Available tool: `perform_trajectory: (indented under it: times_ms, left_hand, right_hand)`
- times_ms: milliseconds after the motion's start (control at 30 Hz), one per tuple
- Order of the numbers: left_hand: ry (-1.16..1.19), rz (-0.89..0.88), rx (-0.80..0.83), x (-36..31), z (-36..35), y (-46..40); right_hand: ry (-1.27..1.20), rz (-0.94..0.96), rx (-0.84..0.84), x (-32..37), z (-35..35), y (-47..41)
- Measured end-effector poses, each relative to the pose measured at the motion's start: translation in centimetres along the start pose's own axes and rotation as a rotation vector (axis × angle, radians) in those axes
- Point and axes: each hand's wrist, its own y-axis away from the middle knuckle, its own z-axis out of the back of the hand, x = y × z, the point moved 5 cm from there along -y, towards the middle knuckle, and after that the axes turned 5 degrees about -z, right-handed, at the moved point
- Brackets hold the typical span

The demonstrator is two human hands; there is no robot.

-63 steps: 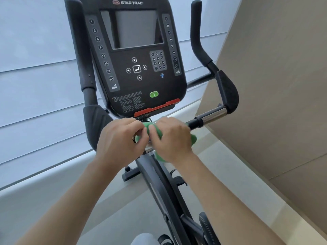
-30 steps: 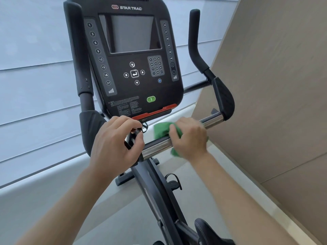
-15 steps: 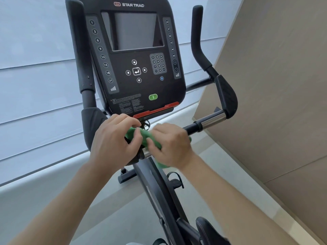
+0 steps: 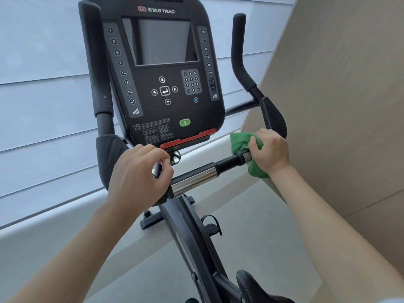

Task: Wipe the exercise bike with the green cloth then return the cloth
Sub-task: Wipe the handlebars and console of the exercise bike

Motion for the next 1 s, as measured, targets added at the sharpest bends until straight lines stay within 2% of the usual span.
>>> perform_trajectory:
  times_ms: [133,233,433,600,900,1000]
  left_hand:
    - [-0.009,-0.001,-0.006,-0.2,-0.1,0.0]
    - [0.003,-0.003,-0.019,-0.4,0.0,0.0]
    - [0.001,0.008,-0.015,-0.4,0.1,0.1]
    - [0.072,0.008,-0.037,-0.3,0.4,0.1]
    - [0.177,-0.084,-0.042,-0.5,1.6,0.4]
    - [0.080,-0.130,0.007,1.0,2.8,1.8]
  right_hand:
    - [0.021,-0.035,-0.017,2.6,-0.3,1.3]
    - [0.000,0.006,-0.023,7.2,-0.5,3.3]
    - [-0.125,-0.020,0.065,15.5,-1.0,6.7]
    - [-0.183,0.136,0.128,22.6,-1.9,9.5]
    - [-0.280,0.186,0.090,21.8,-2.4,9.1]
    - [-0.312,0.230,0.086,21.1,-1.8,8.5]
